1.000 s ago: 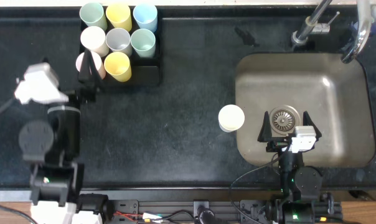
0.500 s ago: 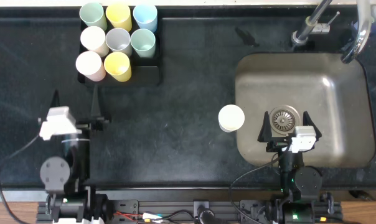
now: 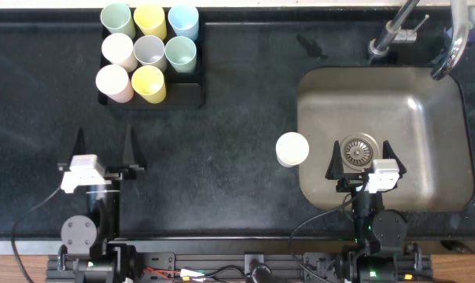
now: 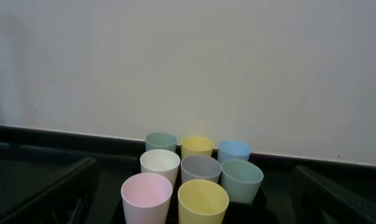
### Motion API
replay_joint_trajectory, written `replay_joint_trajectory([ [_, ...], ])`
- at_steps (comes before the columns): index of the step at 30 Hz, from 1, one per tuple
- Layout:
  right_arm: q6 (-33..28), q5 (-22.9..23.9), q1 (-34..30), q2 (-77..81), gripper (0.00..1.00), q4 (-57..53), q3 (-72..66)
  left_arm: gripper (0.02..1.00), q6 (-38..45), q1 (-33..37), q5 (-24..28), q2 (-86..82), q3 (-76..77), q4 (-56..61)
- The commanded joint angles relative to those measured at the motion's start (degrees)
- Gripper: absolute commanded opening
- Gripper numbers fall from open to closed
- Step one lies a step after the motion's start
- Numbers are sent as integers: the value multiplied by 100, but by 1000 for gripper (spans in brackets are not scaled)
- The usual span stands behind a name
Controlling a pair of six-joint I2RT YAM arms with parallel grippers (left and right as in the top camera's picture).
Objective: Store Cups
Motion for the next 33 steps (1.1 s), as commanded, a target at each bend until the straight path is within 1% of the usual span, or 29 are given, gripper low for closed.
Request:
replay_joint_trajectory([
  [1, -20, -37, -15, -11, 996, 28, -74, 998, 125, 33, 101, -560, -295, -138],
  [9, -20, -37, -15, -11, 993, 28, -74, 998, 127, 33, 114, -1152, -330, -1058],
  [29, -20, -37, -15, -11, 996, 28, -74, 998, 120, 31, 210, -1174, -330, -2417],
  [33, -20, -37, -15, -11, 996, 28, -74, 998, 125, 31, 223, -1174, -330, -2433],
])
